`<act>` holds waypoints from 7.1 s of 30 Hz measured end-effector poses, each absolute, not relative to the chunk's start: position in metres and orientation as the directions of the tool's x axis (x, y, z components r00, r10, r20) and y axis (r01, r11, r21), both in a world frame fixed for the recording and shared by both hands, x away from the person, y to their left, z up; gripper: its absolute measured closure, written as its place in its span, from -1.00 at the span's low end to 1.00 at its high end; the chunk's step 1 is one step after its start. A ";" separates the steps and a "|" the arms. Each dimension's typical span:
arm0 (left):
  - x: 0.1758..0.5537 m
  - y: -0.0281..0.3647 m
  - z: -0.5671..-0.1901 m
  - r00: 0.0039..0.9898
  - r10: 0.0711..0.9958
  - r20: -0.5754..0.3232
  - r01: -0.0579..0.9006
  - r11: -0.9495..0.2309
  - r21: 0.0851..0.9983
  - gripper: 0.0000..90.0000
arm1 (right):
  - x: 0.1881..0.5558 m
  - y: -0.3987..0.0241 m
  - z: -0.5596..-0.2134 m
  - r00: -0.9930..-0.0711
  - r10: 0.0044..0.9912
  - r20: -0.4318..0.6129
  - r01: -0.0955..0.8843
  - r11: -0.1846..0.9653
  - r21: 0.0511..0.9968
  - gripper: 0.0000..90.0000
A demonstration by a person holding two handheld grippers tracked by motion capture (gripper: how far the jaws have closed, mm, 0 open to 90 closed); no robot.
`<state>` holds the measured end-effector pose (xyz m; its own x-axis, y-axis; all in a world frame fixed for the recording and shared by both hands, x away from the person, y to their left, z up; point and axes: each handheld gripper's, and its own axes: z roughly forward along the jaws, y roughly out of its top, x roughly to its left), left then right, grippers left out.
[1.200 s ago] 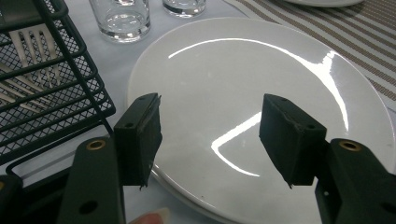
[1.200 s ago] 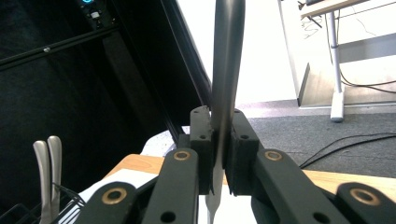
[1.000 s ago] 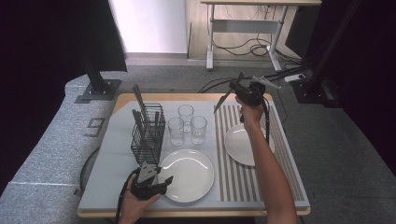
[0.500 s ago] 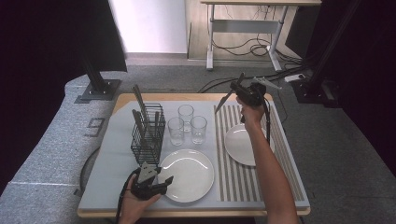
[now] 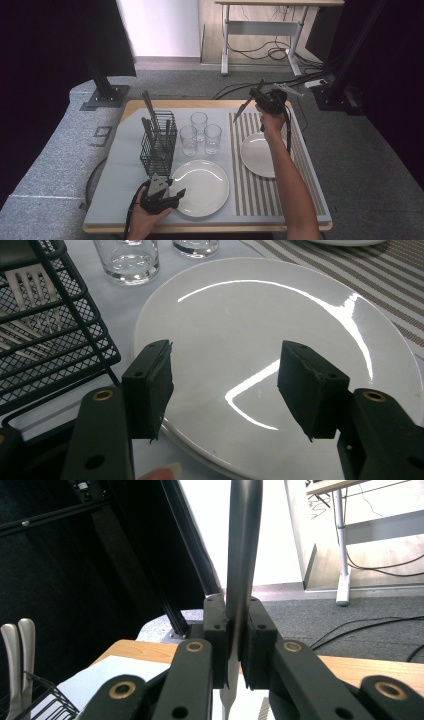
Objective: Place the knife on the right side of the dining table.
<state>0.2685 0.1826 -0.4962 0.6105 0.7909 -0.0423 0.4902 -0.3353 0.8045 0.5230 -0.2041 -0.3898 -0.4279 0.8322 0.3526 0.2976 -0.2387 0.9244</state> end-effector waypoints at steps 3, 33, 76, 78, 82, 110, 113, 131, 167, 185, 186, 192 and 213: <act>0.268 0.183 -0.496 0.610 0.792 -0.042 0.487 -0.332 0.808 -0.13 | 0.524 -0.207 -0.392 -0.419 0.836 0.355 0.298 -0.243 0.923 0.84; 0.268 0.183 -0.496 0.610 0.792 -0.039 0.479 -0.329 0.814 -0.13 | 0.540 -0.212 -0.414 -0.372 0.855 0.361 0.320 -0.246 0.915 0.85; 0.268 0.182 -0.497 0.615 0.787 -0.042 0.484 -0.336 0.808 -0.13 | 0.547 -0.219 -0.441 -0.347 0.851 0.394 0.375 -0.259 0.890 0.84; 0.268 0.182 -0.496 0.616 0.786 -0.045 0.486 -0.334 0.808 -0.13 | 0.547 -0.219 -0.441 -0.347 0.850 0.396 0.375 -0.261 0.889 0.84; 0.268 0.183 -0.496 0.622 0.780 -0.061 0.488 -0.326 0.810 -0.13 | 0.548 -0.222 -0.442 -0.341 0.852 0.396 0.378 -0.262 0.888 0.83; 0.268 0.182 -0.496 0.621 0.782 -0.056 0.487 -0.329 0.809 -0.13 | 0.550 -0.233 -0.447 -0.300 0.881 0.365 0.382 -0.240 0.893 0.77; 0.268 0.182 -0.496 0.620 0.783 -0.057 0.487 -0.327 0.810 -0.13 | 0.550 -0.234 -0.448 -0.292 0.883 0.368 0.385 -0.244 0.890 0.76; 0.268 0.180 -0.498 0.625 0.779 -0.052 0.487 -0.337 0.806 -0.13 | 0.550 -0.247 -0.457 -0.261 0.886 0.383 0.385 -0.269 0.883 0.72; 0.268 0.175 -0.501 0.632 0.774 -0.043 0.488 -0.355 0.797 -0.14 | 0.550 -0.261 -0.468 -0.208 0.894 0.397 0.411 -0.288 0.865 0.64; 0.268 0.173 -0.503 0.635 0.771 -0.042 0.491 -0.361 0.793 -0.14 | 0.549 -0.264 -0.468 -0.209 0.890 0.405 0.422 -0.292 0.858 0.63; 0.268 0.173 -0.503 0.636 0.771 -0.042 0.491 -0.362 0.793 -0.14 | 0.549 -0.264 -0.468 -0.210 0.890 0.406 0.421 -0.292 0.859 0.63; 0.268 0.173 -0.503 0.635 0.772 -0.042 0.491 -0.361 0.793 -0.15 | 0.550 -0.265 -0.470 -0.204 0.888 0.413 0.426 -0.299 0.854 0.63; 0.269 0.171 -0.504 0.638 0.769 -0.038 0.492 -0.369 0.789 -0.16 | 0.549 -0.268 -0.472 -0.201 0.885 0.419 0.426 -0.306 0.851 0.62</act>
